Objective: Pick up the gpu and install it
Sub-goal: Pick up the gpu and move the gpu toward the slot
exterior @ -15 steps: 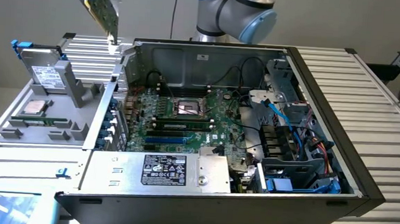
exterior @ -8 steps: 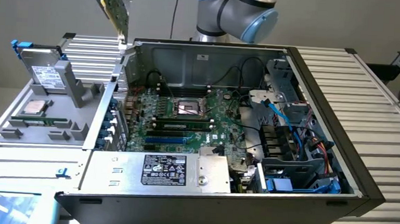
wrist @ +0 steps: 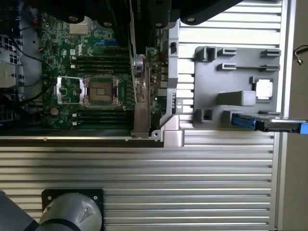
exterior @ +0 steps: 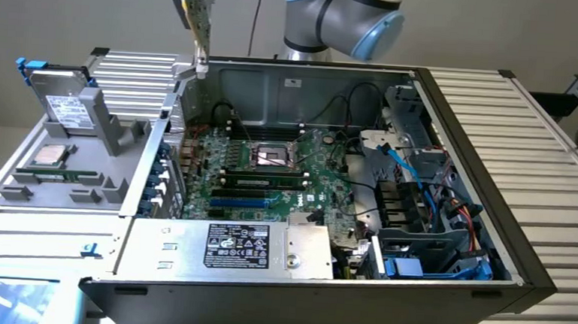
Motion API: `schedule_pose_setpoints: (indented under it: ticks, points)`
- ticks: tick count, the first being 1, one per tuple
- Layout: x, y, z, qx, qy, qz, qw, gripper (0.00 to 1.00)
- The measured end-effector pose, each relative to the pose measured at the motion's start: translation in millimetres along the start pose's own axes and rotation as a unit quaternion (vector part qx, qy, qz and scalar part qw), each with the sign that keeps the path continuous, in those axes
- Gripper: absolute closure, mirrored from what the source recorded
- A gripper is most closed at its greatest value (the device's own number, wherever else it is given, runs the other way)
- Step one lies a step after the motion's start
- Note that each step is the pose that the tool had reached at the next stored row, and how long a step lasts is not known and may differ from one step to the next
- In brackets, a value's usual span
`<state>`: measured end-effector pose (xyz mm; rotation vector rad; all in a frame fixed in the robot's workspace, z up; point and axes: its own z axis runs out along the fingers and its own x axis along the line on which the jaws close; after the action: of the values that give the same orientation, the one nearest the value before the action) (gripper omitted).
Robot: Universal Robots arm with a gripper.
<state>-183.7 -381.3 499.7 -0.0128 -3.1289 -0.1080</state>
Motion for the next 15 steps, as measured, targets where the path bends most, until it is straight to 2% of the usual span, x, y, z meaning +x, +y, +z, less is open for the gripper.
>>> schedule_pose_setpoints:
  ticks: [4,15]
  points:
    - [-14.3,-0.7,-0.2,-0.0006,0.0037,0.0,1.0,0.72]
    - [-56.0,-2.0,-0.8,-0.004,0.0099,0.001,0.9999,0.72]
